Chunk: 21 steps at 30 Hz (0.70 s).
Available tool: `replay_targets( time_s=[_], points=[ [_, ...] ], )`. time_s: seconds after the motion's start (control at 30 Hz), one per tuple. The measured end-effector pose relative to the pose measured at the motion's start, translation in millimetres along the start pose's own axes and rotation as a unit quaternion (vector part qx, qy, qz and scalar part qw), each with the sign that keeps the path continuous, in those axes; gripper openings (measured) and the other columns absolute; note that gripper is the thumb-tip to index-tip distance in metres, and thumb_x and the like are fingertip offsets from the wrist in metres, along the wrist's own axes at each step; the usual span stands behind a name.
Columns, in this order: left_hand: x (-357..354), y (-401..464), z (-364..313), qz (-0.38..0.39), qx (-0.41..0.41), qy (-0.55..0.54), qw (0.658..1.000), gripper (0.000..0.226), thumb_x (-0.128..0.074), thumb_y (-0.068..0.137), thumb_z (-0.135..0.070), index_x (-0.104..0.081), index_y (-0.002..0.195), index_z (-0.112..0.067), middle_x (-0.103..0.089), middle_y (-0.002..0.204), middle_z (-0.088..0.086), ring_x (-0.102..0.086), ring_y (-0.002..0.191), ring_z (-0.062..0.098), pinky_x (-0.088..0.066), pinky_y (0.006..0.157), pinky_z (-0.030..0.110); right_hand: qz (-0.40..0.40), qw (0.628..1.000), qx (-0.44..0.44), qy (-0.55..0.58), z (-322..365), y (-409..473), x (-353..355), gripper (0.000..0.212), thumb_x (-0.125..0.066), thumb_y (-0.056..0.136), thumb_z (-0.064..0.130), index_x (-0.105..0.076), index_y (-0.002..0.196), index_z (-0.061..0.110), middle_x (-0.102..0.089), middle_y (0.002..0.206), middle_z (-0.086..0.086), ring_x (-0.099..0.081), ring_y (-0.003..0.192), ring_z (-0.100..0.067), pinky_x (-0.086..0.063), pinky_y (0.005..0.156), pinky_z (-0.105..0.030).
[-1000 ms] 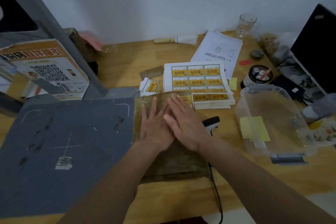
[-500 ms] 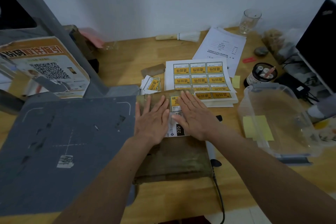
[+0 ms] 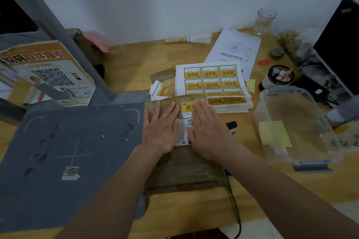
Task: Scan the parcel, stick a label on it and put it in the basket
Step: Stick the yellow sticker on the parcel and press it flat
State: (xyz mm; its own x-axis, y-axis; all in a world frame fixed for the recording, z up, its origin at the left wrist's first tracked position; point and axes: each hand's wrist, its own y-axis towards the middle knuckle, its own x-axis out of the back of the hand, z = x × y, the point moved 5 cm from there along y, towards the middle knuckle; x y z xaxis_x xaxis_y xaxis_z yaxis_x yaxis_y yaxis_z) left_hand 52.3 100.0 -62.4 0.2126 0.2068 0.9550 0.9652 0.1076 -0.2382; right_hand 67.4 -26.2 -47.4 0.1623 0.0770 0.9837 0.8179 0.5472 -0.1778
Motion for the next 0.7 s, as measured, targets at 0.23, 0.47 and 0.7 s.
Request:
replay_targets(
  time_s=[0.23,0.47,0.7],
  points=[
    [-2,1,2,0.000,-0.007,0.015,1.000,0.051,-0.011,0.100,-0.042,0.004,0.149,-0.037,0.005,0.159,-0.016,0.013,0.147,0.020,0.011,0.118,0.049,0.033,0.999,-0.003,0.003,-8,-12,-11,0.079,-0.003,0.093,0.057,0.008,0.149,0.003,0.012,0.159,-0.018,0.013,0.147,-0.028,0.008,0.119,-0.039],
    [-5,1,2,-0.018,-0.012,0.020,1.000,0.052,-0.011,0.100,-0.045,0.002,0.149,-0.036,0.004,0.159,-0.016,0.013,0.147,0.021,0.012,0.117,0.050,0.037,0.998,-0.048,0.015,-4,22,-6,0.076,-0.012,0.098,0.052,0.008,0.149,0.000,0.014,0.158,-0.021,0.014,0.147,-0.031,0.008,0.118,-0.039],
    [-4,0,2,-0.014,-0.011,0.021,1.000,0.052,-0.012,0.100,-0.043,0.003,0.149,-0.035,0.004,0.159,-0.015,0.014,0.147,0.022,0.011,0.118,0.050,0.003,0.993,-0.102,0.062,-8,26,-10,0.072,-0.018,0.101,0.044,0.007,0.148,-0.005,0.013,0.157,-0.025,0.011,0.147,-0.034,-0.002,0.122,-0.040]
  ],
)
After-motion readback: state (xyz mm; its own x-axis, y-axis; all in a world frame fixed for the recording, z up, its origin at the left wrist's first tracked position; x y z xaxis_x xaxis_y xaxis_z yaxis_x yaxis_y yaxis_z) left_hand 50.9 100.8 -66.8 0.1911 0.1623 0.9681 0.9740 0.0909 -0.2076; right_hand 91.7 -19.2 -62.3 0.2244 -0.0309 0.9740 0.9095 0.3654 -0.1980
